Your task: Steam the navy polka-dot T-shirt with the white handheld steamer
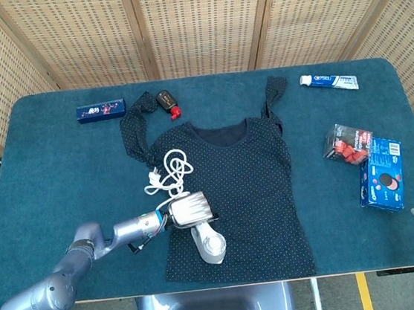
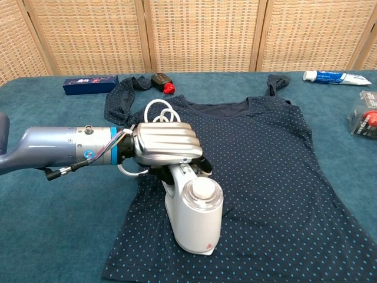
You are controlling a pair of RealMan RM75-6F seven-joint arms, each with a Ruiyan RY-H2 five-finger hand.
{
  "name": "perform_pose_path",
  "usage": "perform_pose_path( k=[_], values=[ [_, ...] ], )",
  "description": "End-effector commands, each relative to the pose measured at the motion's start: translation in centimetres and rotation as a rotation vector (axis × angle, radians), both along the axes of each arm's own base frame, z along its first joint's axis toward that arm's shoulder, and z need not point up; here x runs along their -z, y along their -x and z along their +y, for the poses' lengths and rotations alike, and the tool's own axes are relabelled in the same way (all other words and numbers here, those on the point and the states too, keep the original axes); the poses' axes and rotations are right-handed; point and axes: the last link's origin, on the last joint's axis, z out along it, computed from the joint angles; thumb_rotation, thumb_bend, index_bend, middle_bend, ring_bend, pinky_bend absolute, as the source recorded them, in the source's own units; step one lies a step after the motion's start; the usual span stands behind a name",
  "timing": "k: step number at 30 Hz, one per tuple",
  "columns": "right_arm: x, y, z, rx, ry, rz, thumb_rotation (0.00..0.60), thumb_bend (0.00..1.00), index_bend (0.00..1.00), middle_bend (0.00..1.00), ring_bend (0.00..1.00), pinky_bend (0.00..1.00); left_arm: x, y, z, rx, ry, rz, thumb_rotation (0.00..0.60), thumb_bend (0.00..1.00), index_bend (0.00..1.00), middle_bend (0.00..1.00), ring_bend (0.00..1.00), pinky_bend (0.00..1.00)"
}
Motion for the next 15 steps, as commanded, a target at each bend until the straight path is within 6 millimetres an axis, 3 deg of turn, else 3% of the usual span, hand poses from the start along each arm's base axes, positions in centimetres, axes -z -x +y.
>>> perform_pose_path(
  k=[1,15],
  values=[
    [0.0,0.0,0.0,0.0,-0.001,0.0,0.6,0.0,0.05,0.0,0.0,0.0,-0.5,0.5,-0.1,0.009,0.007,0.012,0.6,0.86,1.0,0.96,0.87,1.0],
    [0.1,-0.2,0.1,-0.007,-0.003,0.002,0.6,0.0,0.05,0.0,0.0,0.0,-2.9,3.4,-0.3,0.022,-0.003,0.03,0.6,0.86,1.0,0.95,0.87,1.0]
  ],
)
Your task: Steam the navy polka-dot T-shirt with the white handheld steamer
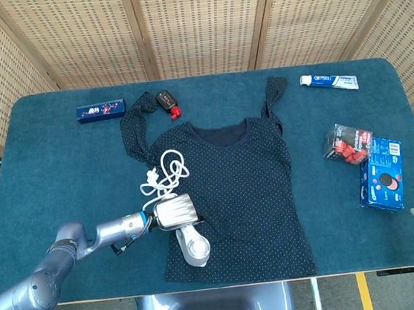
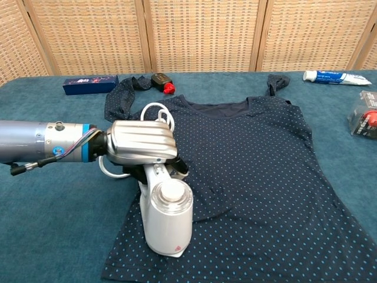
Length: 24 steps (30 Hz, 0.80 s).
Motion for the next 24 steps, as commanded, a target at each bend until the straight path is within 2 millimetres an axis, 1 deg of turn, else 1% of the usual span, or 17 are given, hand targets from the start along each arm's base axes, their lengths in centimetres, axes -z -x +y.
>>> perform_pose_path(
  k=[1,5,8,11,13,14,16,18,19,22,24],
  values=[
    [0.0,0.0,0.0,-0.001,-0.001,0.001,0.6,0.0,0.05,0.0,0.0,0.0,-0.3,0.6,-0.2,-0.001,-0.001,0.002,0.6,0.86,1.0,0.95,0.87,1.0],
    [0.1,-0.1,0.0,-0.005,-0.004,0.0,0.6,0.0,0.05,0.0,0.0,0.0,-0.7,0.6,0.2,-0.024,-0.024,-0.028,0.6,0.86,1.0,0.96,0.87,1.0],
    [0.1,-0.2,0.1,-0.007,-0.004,0.0,0.6,0.0,0.05,0.0,0.0,0.0,-1.7,-0.1,1.3,-0.071,-0.072,-0.094,0.6,0.86,1.0,0.95,0.87,1.0],
    [0.1,-0.2,0.1,-0.008,-0.005,-0.002,0.6,0.0,0.05,0.0,0.0,0.0,-3.6,-0.7,3.2,-0.118,-0.157,-0.167,0.6,0.86,1.0,0.96,0.87,1.0],
    [0.1,-0.2,0.1,-0.009,-0.006,-0.003,0.6,0.0,0.05,0.0,0.0,0.0,-5.4,-0.4,4.7,-0.167,-0.226,-0.212,0.6,0.86,1.0,0.96,0.87,1.0],
    [0.1,-0.2,0.1,-0.009,-0.006,-0.004,0.6,0.0,0.05,0.0,0.0,0.0,-5.9,-0.3,5.2,-0.183,-0.247,-0.223,0.6,0.86,1.0,0.96,0.87,1.0],
    [0.1,-0.2,0.1,-0.01,-0.007,-0.005,0.6,0.0,0.05,0.0,0.0,0.0,-8.2,0.7,6.7,-0.244,-0.328,-0.26,0.6,0.86,1.0,0.95,0.87,1.0],
    [0.1,-0.2,0.1,-0.012,-0.008,-0.005,0.6,0.0,0.05,0.0,0.0,0.0,-9.7,1.6,7.6,-0.284,-0.38,-0.274,0.6,0.86,1.0,0.95,0.87,1.0],
    [0.2,-0.3,0.1,-0.014,-0.01,-0.005,0.6,0.0,0.05,0.0,0.0,0.0,-11.4,2.8,8.3,-0.323,-0.435,-0.28,0.6,0.86,1.0,0.95,0.87,1.0],
    [0.4,-0.4,0.2,-0.019,-0.017,-0.002,0.6,0.0,0.05,0.0,0.0,0.0,-14.2,5.3,9.2,-0.393,-0.521,-0.277,0.6,0.86,1.0,0.96,0.87,1.0],
    [0.6,-0.5,0.1,-0.022,-0.023,0.0,0.6,0.0,0.05,0.0,0.0,0.0,-15.5,6.8,9.5,-0.437,-0.564,-0.272,0.6,0.86,1.0,0.95,0.87,1.0]
  ],
)
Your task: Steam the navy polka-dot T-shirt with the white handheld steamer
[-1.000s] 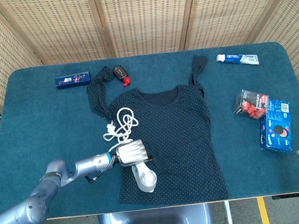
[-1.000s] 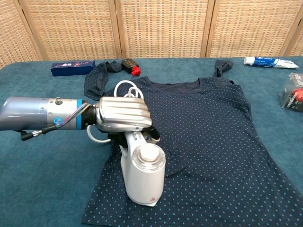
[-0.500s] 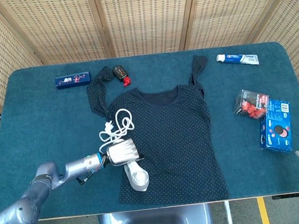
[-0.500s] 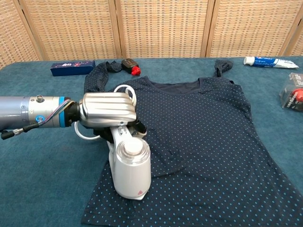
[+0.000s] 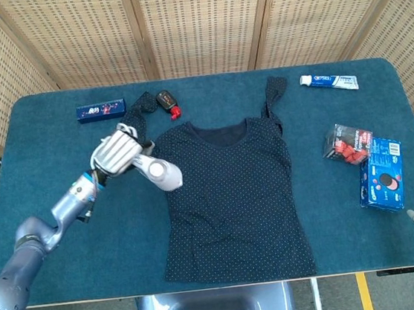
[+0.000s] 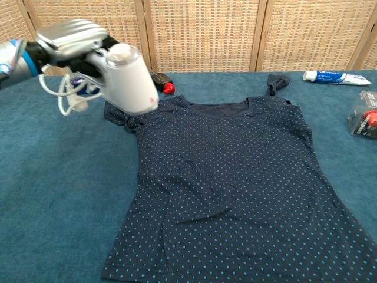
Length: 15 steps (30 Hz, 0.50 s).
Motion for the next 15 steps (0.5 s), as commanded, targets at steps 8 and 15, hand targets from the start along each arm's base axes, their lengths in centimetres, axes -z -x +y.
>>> perform_pose_path(
  k=[8,15],
  values=[
    [1.0,-0.5,-0.2,-0.014,-0.031,0.011,0.6,0.0,0.05,0.0,0.0,0.0,-4.5,7.4,1.1,-0.31,-0.14,-0.024,0.6,0.81,1.0,0.95,0.86,1.0],
    [1.3,-0.4,-0.4,-0.005,-0.041,0.017,0.6,0.0,0.05,0.0,0.0,0.0,-2.2,9.5,1.2,-0.491,-0.093,-0.039,0.6,0.64,1.0,0.95,0.83,0.96]
  ],
)
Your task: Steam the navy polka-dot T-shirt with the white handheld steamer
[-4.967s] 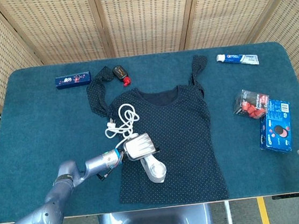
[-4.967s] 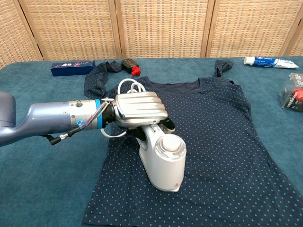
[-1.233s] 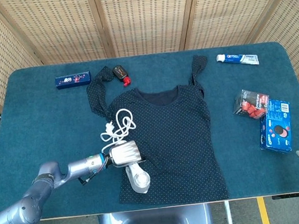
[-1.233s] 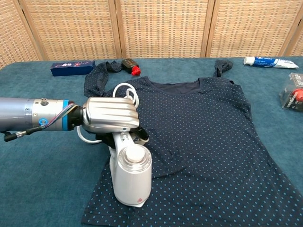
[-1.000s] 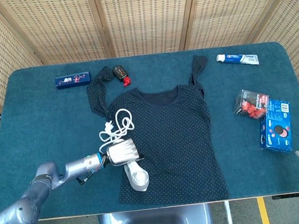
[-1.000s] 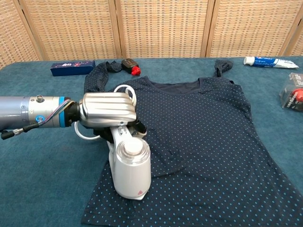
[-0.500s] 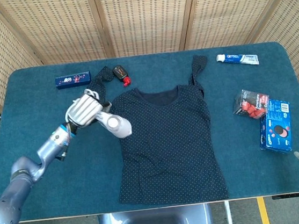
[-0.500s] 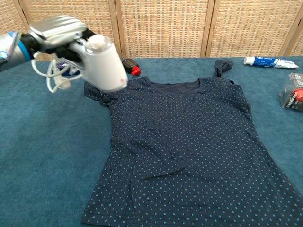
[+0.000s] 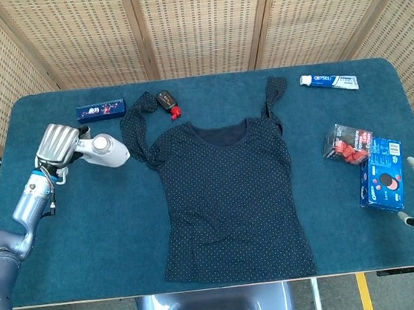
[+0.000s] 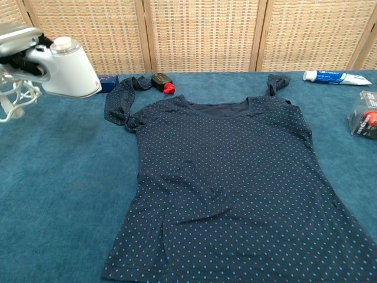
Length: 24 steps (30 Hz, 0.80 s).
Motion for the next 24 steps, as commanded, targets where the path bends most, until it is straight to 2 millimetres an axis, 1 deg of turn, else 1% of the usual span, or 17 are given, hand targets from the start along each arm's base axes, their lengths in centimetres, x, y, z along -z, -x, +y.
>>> perform_pose_path(
  k=[1,4,6,8,9,10,11,13,15,16,18,19,20,21,22,23,24],
  values=[
    [0.1,0.1,-0.1,0.006,-0.003,0.001,0.6,0.0,0.05,0.0,0.0,0.0,1.5,1.1,-0.2,-0.092,0.021,-0.026,0.6,0.63,1.0,0.95,0.83,0.96],
    [0.1,0.3,-0.2,0.012,-0.004,0.002,0.6,0.0,0.05,0.0,0.0,0.0,2.7,1.2,-0.4,-0.106,0.042,-0.005,0.6,0.57,1.0,0.94,0.83,0.96],
    [0.1,0.3,-0.2,0.015,-0.005,0.002,0.6,0.0,0.05,0.0,0.0,0.0,3.3,1.3,-0.6,-0.11,0.055,0.003,0.6,0.47,1.0,0.92,0.81,0.94],
    [0.1,0.4,-0.2,0.017,-0.004,0.001,0.6,0.0,0.05,0.0,0.0,0.0,3.9,1.4,-0.8,-0.116,0.07,0.011,0.6,0.27,0.95,0.86,0.76,0.88],
    [0.1,0.4,-0.2,0.018,-0.004,0.0,0.6,0.0,0.05,0.0,0.0,0.0,4.1,1.5,-0.9,-0.12,0.079,0.017,0.6,0.18,0.9,0.82,0.72,0.83],
    [0.0,0.4,-0.2,0.018,-0.002,-0.001,0.6,0.0,0.05,0.0,0.0,0.0,4.4,1.6,-1.0,-0.124,0.087,0.024,0.6,0.12,0.86,0.78,0.7,0.79],
    [0.0,0.4,-0.2,0.018,-0.001,-0.002,0.6,0.0,0.05,0.0,0.0,0.0,4.7,1.7,-1.1,-0.129,0.1,0.034,0.6,0.06,0.79,0.72,0.65,0.74],
    [0.0,0.4,-0.1,0.017,-0.001,-0.003,0.6,0.0,0.05,0.0,0.0,0.0,5.1,1.9,-1.3,-0.137,0.119,0.044,0.6,0.01,0.68,0.63,0.59,0.67],
    [0.0,0.4,-0.1,0.016,-0.002,-0.004,0.6,0.0,0.05,0.0,0.0,0.0,5.4,2.1,-1.5,-0.147,0.139,0.056,0.6,0.0,0.57,0.52,0.52,0.63],
    [0.0,0.4,-0.1,0.014,-0.002,-0.005,0.6,0.0,0.05,0.0,0.0,0.0,5.6,2.3,-1.6,-0.154,0.152,0.067,0.6,0.0,0.49,0.45,0.46,0.62],
    [-0.1,0.3,-0.1,0.011,-0.001,-0.006,0.6,0.0,0.05,0.0,0.0,0.0,5.9,2.4,-1.8,-0.159,0.172,0.082,0.6,0.0,0.37,0.31,0.36,0.55],
    [-0.1,0.3,-0.1,0.01,-0.001,-0.006,0.6,0.0,0.05,0.0,0.0,0.0,6.0,2.4,-1.9,-0.158,0.178,0.088,0.6,0.0,0.27,0.2,0.28,0.46],
    [-0.1,0.2,0.0,0.009,-0.001,-0.007,0.6,0.0,0.05,0.0,0.0,0.0,6.1,2.5,-2.1,-0.159,0.185,0.094,0.6,0.0,0.16,0.1,0.18,0.34],
    [-0.1,0.2,0.0,0.007,-0.002,-0.008,0.6,0.0,0.05,0.0,0.0,0.0,6.3,2.6,-2.2,-0.166,0.194,0.095,0.6,0.0,0.1,0.05,0.11,0.26],
    [-0.1,0.2,0.0,0.006,-0.002,-0.008,0.6,0.0,0.05,0.0,0.0,0.0,6.3,2.7,-2.3,-0.173,0.199,0.093,0.6,0.0,0.04,0.01,0.04,0.14],
    [-0.1,0.1,0.0,0.005,-0.003,-0.009,0.6,0.0,0.05,0.0,0.0,0.0,6.4,2.7,-2.4,-0.18,0.205,0.086,0.6,0.0,0.0,0.0,0.0,0.06],
    [-0.1,0.1,0.1,0.003,-0.004,-0.01,0.6,0.0,0.05,0.0,0.0,0.0,6.4,2.7,-2.6,-0.188,0.211,0.07,0.6,0.0,0.0,0.0,0.0,0.02]
  ],
)
